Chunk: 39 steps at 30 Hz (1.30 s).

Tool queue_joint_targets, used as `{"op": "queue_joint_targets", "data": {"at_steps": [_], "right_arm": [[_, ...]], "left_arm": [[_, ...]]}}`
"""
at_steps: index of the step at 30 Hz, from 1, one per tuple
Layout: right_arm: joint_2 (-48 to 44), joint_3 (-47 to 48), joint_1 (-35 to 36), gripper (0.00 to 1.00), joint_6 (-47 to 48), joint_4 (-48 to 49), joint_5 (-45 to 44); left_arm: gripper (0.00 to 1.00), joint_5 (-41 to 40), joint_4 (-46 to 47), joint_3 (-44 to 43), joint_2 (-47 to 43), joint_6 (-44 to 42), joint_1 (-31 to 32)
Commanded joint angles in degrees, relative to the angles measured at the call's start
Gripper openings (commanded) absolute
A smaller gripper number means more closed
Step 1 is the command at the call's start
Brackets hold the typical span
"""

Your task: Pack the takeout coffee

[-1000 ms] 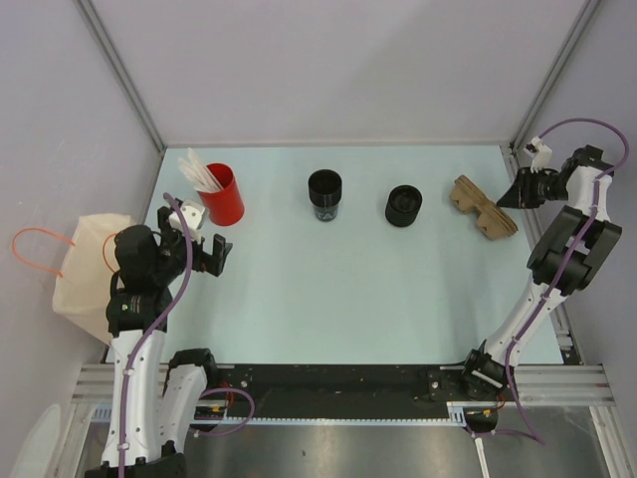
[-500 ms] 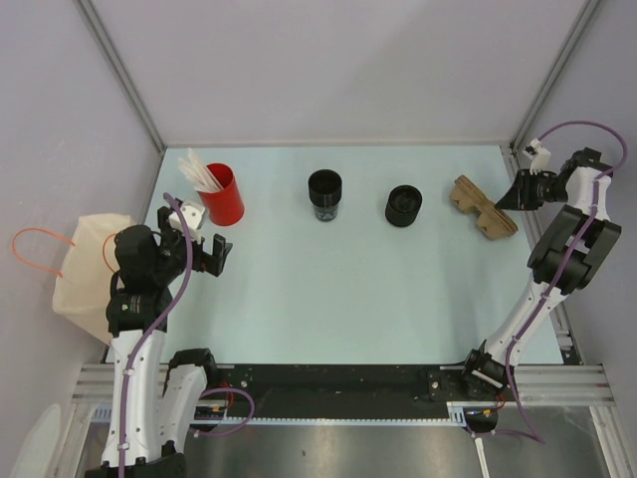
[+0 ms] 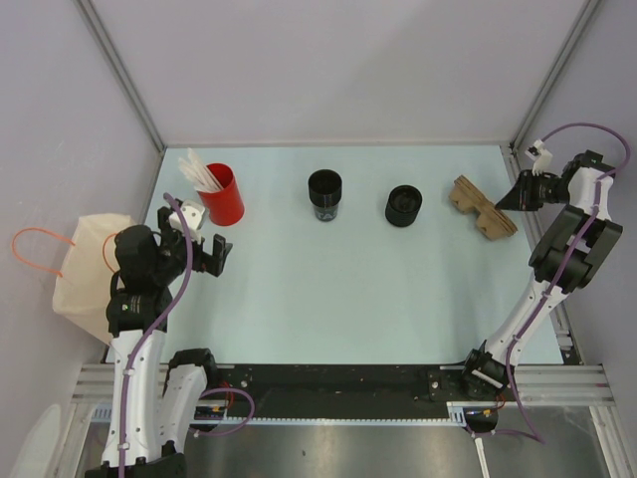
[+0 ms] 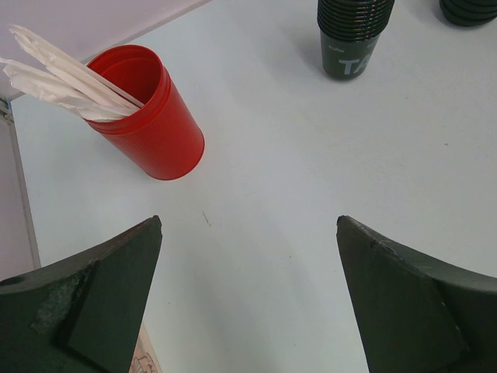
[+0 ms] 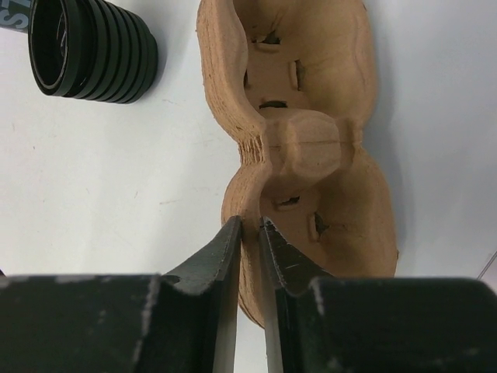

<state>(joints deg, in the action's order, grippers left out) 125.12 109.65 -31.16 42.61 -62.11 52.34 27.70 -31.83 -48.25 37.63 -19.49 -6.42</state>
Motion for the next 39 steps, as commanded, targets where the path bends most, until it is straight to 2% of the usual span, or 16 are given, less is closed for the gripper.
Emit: {"op": "queue_joint_targets", "data": {"at_steps": [1,3,5,6,9,17,24,27,39], "right_arm": [[0.9,1.9,-0.1,0.17,1.5,-1.8,0.8],[0.8,2.0,-0.1,0.1,1.5,-1.8,1.0],[1.0,1.9,-0.1,0.09,1.6,-2.1,1.4],[0.9,2.0,-0.1,0.05,1.9,-2.3,1.5],[0.9,1.8,-0.1,0.0,2.4,-3.1,2.2],[-0.8,0.0,0.5,0.0,2.4,-3.0,1.4],[-8.7,-9.3,2.2,0.0,-3.4,11.1,-5.6],[-11.4,-11.4,3.3,0.0,-3.7,12.2,-6.4],[-21.9,-24.2,14.2,0.0,-4.8,20.5,-16.3]], "left_arm": [[0.99,1.6,1.6,0.4,-0.1,0.8,-0.5],[0.99,1.6,1.5,0.4,-0.1,0.8,-0.6],[0.99,1.6,1.5,0.4,-0.1,0.8,-0.6],[0.99,1.5,1.5,0.4,-0.1,0.8,-0.6],[0.99,1.6,1.5,0.4,-0.2,0.8,-0.6],[0.99,1.6,1.5,0.3,-0.3,0.8,-0.6],[1.0,1.5,1.4,0.3,-0.4,0.9,-0.6],[0.99,1.5,1.4,0.3,-0.3,0.9,-0.6],[0.99,1.3,1.5,0.3,-0.4,0.9,-0.5]]}}
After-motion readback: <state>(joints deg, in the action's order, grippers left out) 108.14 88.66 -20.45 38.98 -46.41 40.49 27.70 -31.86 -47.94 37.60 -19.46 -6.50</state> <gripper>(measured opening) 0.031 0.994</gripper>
